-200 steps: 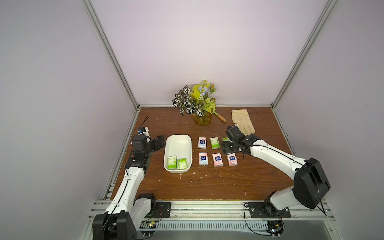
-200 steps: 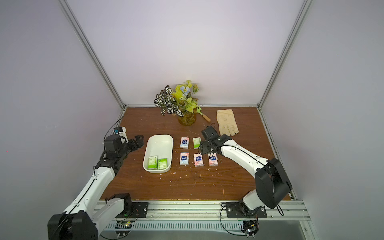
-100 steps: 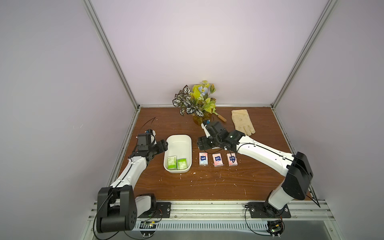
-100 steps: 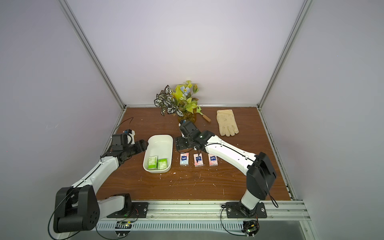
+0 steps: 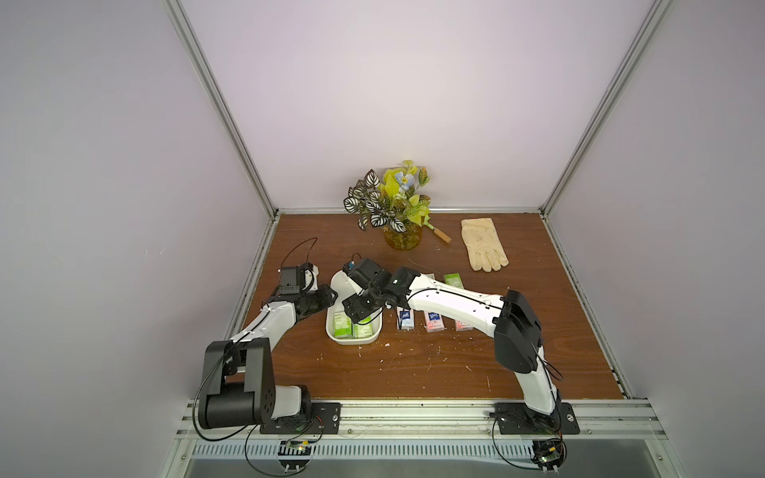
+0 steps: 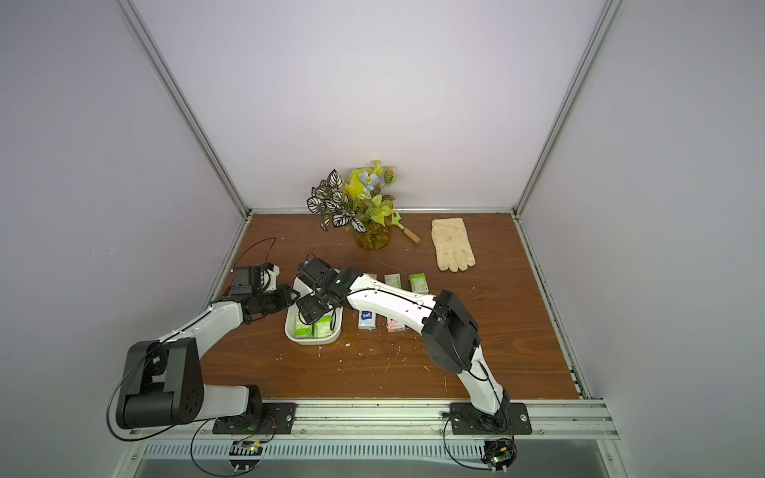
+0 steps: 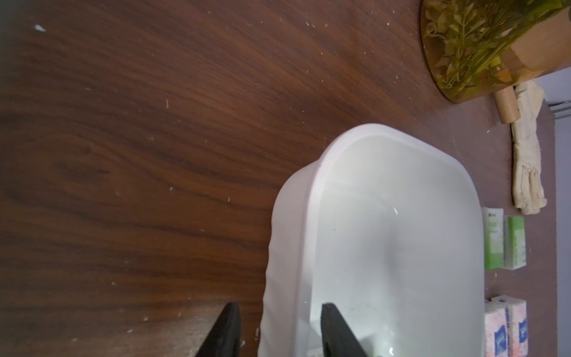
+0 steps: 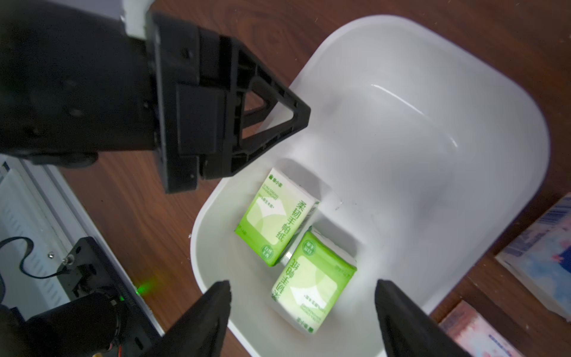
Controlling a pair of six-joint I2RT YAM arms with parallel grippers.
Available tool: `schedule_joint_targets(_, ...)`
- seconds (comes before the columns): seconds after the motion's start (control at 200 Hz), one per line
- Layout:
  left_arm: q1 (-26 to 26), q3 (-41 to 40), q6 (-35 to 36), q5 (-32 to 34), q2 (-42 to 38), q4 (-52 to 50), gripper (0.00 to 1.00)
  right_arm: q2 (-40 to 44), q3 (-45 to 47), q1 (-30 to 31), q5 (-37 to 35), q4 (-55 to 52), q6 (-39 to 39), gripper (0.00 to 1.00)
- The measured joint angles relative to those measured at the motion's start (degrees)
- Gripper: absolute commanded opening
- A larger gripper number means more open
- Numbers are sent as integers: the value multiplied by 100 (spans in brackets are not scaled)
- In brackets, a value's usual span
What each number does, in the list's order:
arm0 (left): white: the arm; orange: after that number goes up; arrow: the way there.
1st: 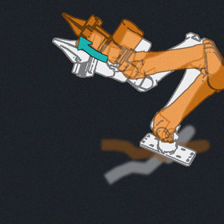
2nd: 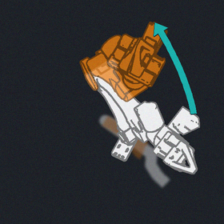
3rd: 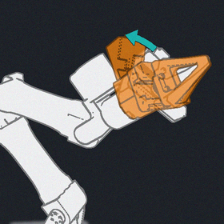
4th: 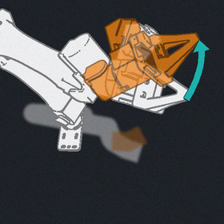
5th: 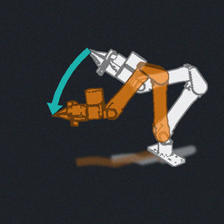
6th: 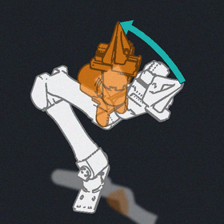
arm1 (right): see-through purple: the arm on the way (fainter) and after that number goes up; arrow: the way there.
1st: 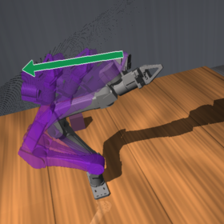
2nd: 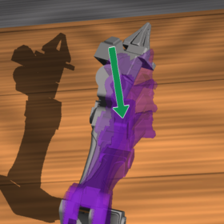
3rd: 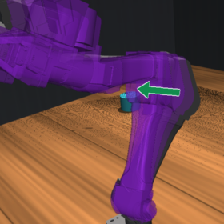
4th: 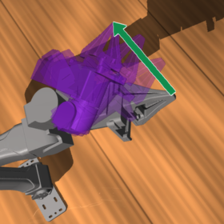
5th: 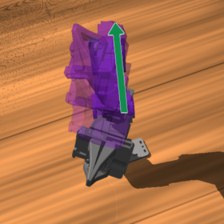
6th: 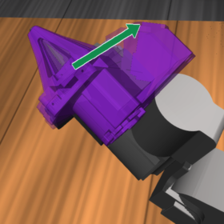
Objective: Take the pocket tissues out of the storage box
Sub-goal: Adjust the storage box at the center of the board.
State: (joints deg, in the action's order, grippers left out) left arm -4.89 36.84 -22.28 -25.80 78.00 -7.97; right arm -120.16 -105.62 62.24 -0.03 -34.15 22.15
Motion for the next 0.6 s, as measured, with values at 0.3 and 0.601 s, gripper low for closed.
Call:
schedule_joint_targets(0.3, 0, 0, -2, 2, -4, -15, 11, -518, -476, 2, 55, -507, -122, 77)
schedule_joint_targets(0.601, 4, -306, -337, 83, -511, -76, 6, -984, -1202, 79, -144, -1331, -68, 75)
